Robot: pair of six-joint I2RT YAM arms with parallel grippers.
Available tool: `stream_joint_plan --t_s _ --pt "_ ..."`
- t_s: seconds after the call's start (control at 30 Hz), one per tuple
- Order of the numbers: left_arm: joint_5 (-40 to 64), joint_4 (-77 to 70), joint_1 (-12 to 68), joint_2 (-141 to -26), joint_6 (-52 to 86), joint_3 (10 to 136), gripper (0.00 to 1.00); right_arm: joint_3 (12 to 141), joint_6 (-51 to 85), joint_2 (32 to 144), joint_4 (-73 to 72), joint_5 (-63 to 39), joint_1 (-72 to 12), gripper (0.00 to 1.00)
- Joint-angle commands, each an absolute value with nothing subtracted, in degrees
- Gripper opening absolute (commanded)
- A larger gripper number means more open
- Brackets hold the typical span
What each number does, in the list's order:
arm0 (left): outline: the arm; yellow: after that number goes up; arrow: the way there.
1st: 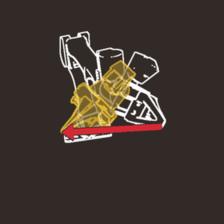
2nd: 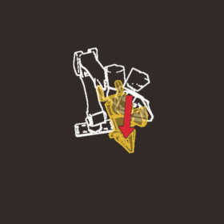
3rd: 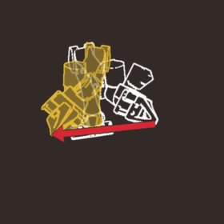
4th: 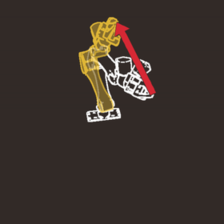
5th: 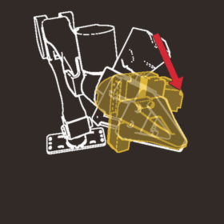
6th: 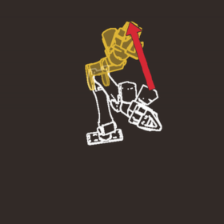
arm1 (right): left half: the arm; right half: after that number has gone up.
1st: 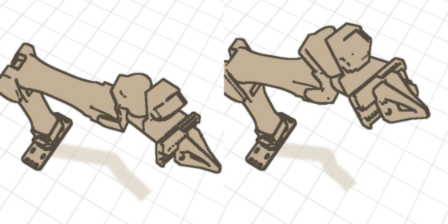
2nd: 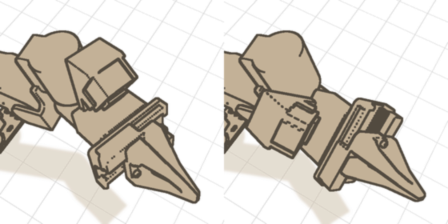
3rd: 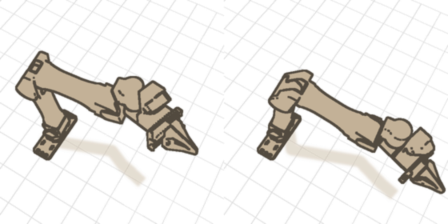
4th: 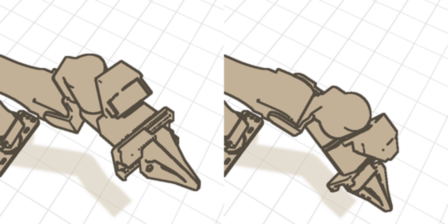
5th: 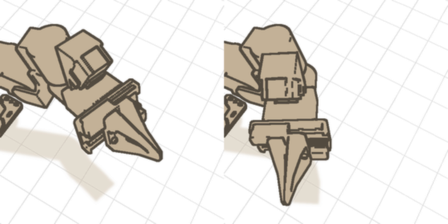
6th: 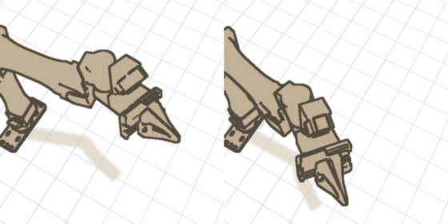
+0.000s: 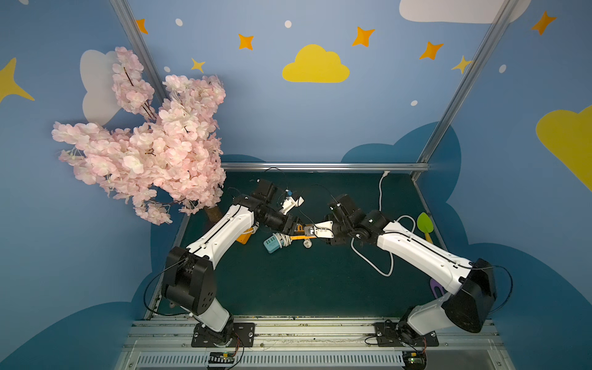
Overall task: Wrap the cord around the power strip
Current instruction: Pick up the power strip from the center of the board.
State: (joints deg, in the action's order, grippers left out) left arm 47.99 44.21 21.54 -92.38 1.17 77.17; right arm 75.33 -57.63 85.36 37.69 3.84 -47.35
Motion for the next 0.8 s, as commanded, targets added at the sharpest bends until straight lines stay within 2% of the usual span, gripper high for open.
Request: stream_joint_plan --t_s 0.0,0.1,0.27,0.4,0.43,0.47,0.5,0.6,0.7,0.77 --pt "50.60 46.26 21.41 -93.63 -1.22 79.35 0.65 77.88 -58.18 82.90 37.00 2.75 -48.03 0.18" --pt "52.24 46.41 21.41 -94.21 -1.32 79.72 0.49 78.05 -58.75 82.75 37.05 3.07 -48.08 0.18" --pt "54.63 46.63 22.39 -94.39 -2.30 79.45 0.46 78.05 -59.05 82.48 35.88 3.42 -47.82 0.19" --pt "56.54 46.41 22.84 -94.32 -2.58 79.76 0.23 78.32 -58.91 82.79 35.28 3.99 -47.68 0.23" --pt "56.76 46.25 22.71 -94.24 -2.55 79.88 0.20 78.22 -58.55 82.86 34.80 4.19 -47.51 0.29" --pt "56.93 45.79 22.64 -94.10 -2.30 79.89 0.17 77.98 -57.85 82.71 34.25 4.27 -47.32 0.40" --pt "57.33 45.03 22.36 -93.89 -1.65 79.89 0.15 77.86 -56.93 82.55 34.05 4.09 -46.90 0.54" --pt "58.71 40.66 21.15 -92.97 1.80 79.16 0.09 77.66 -52.98 81.88 32.95 4.46 -45.45 0.84" --pt "58.71 33.82 19.77 -91.82 7.12 77.98 0.03 79.34 -44.30 80.18 33.28 0.50 -42.46 0.87" --pt "58.02 29.29 19.09 -91.15 10.70 77.66 0.03 79.62 -39.27 78.49 32.68 -2.03 -40.02 0.87"
